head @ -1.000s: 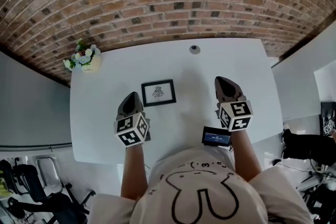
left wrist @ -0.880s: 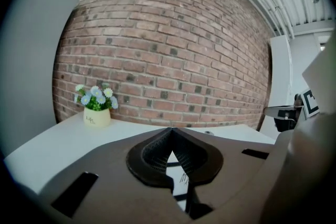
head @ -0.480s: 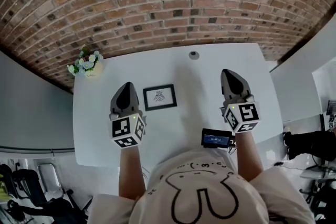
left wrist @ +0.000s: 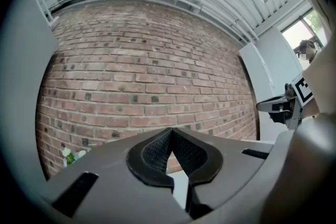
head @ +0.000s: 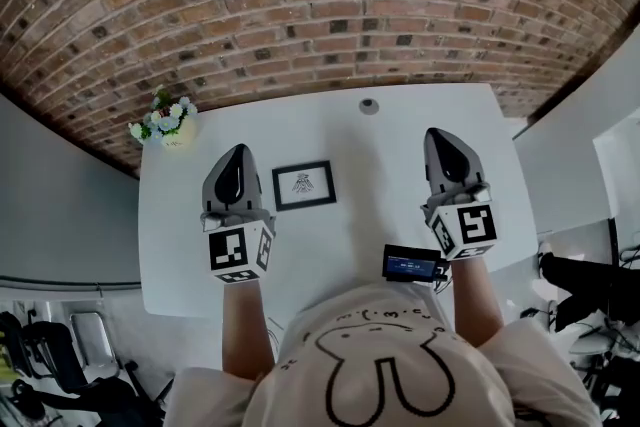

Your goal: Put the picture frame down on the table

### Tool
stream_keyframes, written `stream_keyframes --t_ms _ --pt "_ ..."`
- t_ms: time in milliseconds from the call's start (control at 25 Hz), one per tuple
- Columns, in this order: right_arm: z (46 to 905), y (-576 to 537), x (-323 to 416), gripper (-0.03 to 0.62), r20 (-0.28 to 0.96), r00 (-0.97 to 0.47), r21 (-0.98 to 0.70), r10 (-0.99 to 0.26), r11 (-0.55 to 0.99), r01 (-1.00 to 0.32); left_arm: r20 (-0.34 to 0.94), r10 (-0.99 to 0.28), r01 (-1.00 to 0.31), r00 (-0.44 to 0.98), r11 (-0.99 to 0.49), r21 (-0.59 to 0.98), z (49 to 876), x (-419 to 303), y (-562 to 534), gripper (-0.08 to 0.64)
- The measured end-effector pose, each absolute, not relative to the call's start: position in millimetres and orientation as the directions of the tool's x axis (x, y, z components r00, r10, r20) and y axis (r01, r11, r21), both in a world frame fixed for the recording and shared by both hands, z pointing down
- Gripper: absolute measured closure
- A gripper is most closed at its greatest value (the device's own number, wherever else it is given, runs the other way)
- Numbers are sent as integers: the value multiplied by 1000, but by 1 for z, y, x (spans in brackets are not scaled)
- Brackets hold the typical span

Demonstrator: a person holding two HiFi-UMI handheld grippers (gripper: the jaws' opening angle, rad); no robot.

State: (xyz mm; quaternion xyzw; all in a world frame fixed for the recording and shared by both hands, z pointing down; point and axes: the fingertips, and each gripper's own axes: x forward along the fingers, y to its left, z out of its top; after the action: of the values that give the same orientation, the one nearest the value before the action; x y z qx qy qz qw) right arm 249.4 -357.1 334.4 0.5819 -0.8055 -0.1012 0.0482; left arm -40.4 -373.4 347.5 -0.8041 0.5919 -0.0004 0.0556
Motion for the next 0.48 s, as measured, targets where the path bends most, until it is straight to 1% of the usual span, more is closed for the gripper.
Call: stream_keyframes --t_ms 480 --pt "338 -357 241 575 -15 -330 233 -944 318 -919 -60 -945 -945 321 -315 -84 349 -32 -371 551"
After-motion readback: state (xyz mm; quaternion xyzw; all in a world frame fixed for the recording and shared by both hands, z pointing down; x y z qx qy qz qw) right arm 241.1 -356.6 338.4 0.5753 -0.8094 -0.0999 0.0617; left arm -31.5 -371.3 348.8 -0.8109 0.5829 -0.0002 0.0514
